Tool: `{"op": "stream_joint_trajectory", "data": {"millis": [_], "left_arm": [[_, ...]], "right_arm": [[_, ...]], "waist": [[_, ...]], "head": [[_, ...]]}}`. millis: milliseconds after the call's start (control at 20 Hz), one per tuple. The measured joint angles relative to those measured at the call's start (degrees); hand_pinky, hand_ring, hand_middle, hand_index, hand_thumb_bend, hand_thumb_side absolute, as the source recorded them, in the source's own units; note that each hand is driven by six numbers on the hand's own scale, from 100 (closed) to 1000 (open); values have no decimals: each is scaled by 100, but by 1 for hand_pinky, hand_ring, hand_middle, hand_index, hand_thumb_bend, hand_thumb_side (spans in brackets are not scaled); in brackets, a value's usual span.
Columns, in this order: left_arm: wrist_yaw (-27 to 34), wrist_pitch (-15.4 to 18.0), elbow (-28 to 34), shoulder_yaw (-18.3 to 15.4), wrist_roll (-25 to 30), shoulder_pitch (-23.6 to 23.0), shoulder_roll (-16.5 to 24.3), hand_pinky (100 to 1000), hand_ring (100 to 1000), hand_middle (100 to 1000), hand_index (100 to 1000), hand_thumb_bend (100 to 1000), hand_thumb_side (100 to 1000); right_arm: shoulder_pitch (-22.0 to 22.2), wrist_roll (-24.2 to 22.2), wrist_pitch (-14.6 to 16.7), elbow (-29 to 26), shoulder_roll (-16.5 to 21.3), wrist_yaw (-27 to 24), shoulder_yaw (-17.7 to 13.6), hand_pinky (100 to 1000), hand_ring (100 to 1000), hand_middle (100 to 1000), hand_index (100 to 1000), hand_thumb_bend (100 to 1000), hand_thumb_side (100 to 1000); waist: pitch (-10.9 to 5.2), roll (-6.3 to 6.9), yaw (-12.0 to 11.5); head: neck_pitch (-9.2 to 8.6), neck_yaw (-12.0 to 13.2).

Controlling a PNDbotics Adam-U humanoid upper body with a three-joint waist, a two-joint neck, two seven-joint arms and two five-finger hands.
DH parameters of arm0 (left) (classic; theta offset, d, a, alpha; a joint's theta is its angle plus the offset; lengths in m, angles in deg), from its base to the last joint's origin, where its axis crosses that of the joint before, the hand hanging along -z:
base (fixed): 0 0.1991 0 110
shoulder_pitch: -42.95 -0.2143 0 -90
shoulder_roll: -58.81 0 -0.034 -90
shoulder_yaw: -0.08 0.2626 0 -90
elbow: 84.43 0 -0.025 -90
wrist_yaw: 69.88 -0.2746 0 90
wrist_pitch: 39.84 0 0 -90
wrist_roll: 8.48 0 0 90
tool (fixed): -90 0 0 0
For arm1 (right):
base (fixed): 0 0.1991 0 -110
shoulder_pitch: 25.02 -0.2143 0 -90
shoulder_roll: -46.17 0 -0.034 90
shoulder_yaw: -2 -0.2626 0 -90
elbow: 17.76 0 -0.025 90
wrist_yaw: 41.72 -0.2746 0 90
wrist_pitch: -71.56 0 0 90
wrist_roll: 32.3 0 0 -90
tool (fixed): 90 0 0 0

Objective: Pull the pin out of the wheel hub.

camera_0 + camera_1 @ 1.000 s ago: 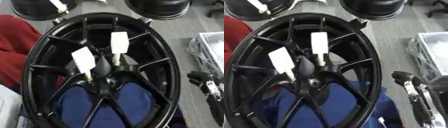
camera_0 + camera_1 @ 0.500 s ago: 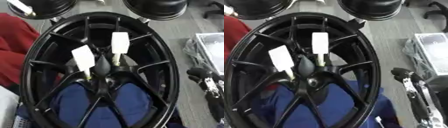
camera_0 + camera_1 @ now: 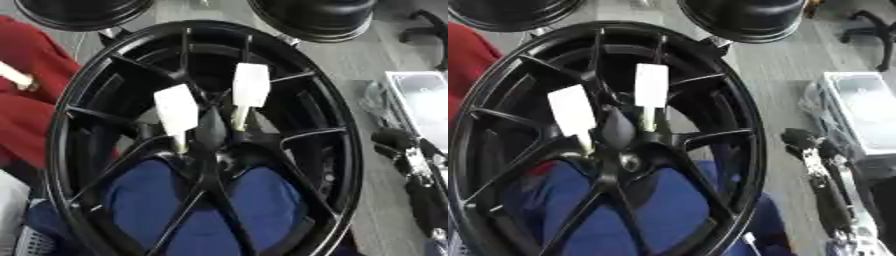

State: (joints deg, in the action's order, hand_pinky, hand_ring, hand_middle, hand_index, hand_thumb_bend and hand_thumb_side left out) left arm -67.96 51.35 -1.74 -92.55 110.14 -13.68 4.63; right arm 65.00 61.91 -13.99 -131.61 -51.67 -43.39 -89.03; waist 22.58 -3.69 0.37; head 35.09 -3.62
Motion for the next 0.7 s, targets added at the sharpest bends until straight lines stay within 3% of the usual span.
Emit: {"op": "stream_joint_trajectory", "data": {"millis": [100, 250, 400, 700], "left_arm": [[61, 31, 59, -122, -134, -290, -31, 735, 794, 750, 855, 729, 501], [113, 42, 229, -329, -371, -709, -76, 706, 761, 700, 797, 667, 531], [247, 61, 521, -626, -625, -904, -201, 670, 718, 640, 731, 492, 485], [721, 16, 1321, -1249, -1150, -921, -775, 645, 685, 603, 694, 482, 439]], "right_arm": [[-2, -16, 51, 0, 31, -15, 1, 864, 830, 698, 747, 100, 738], [-2, -31, 98, 0, 69, -46, 1, 863, 829, 698, 747, 100, 737], [-1, -25, 122, 0, 71, -48, 1, 863, 829, 698, 747, 100, 735], [-10, -30, 185, 0, 71, -53, 2, 863, 828, 698, 747, 100, 724]], "waist": [[0, -2, 11], [0, -2, 41], [0, -1, 34], [1, -64, 35]], "head": [[0, 1], [0, 2], [0, 2], [-1, 45]]}}
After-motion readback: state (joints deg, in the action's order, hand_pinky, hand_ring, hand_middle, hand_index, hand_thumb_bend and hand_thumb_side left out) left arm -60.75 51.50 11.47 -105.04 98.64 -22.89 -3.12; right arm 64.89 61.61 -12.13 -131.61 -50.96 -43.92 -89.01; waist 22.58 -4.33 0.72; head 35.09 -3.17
